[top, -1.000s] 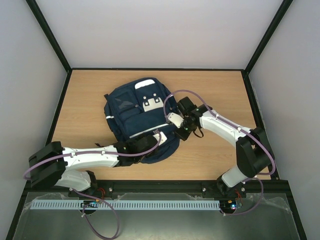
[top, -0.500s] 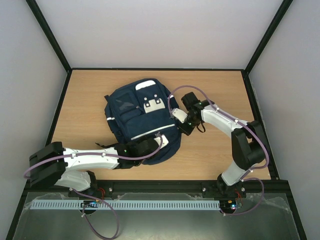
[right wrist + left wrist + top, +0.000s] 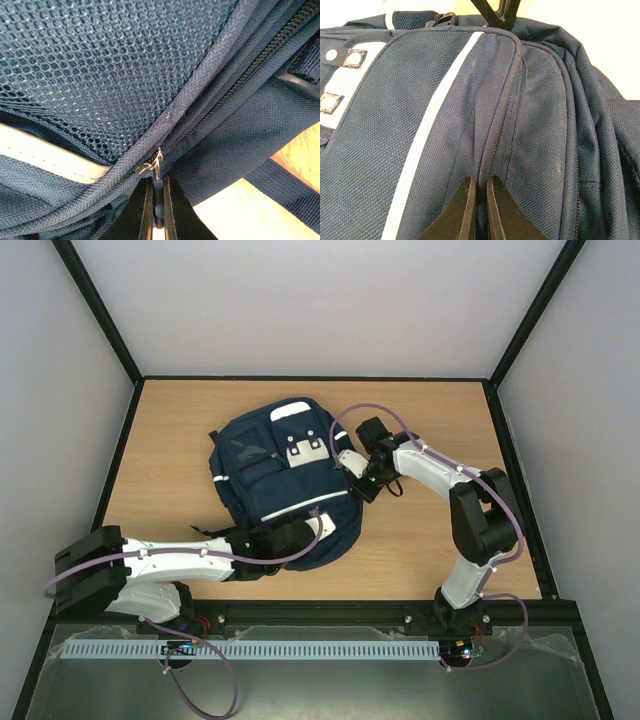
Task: Pack the student bag
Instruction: Zip the student bag at the center of the board.
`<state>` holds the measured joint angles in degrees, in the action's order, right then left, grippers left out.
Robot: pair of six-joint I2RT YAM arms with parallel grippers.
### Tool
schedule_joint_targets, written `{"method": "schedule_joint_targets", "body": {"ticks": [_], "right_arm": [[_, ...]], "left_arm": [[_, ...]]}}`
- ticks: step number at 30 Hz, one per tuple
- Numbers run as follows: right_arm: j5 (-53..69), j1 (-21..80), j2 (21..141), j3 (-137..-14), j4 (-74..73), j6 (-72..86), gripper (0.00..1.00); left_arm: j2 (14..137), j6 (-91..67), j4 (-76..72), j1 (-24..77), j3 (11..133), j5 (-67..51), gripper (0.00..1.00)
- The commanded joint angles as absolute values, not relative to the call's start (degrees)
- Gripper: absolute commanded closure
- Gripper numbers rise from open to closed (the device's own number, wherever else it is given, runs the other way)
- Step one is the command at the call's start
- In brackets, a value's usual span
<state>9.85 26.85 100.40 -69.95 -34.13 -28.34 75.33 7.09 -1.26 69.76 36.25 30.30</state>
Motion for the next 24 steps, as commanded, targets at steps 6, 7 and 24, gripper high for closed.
{"method": "schedule_joint_targets", "body": {"ticks": [6,7,24], "right_arm": [[2.3,25.5,101.5,-71.2,-27.9,-25.2,0.97],[1.9,25.5,101.4,-71.1,-27.4,-25.0,0.95],[-2.5,24.0,87.4,-71.5,-29.9,-22.8,0.6]], "left_arm": [[73.4,5.8,-3.2,71.9,36.0,29.5,0.98],[73.2,5.6,-3.2,71.9,35.9,29.8,0.98],[68.8,0.2,8.5,69.9,46.1,38.3,0.05]]}}
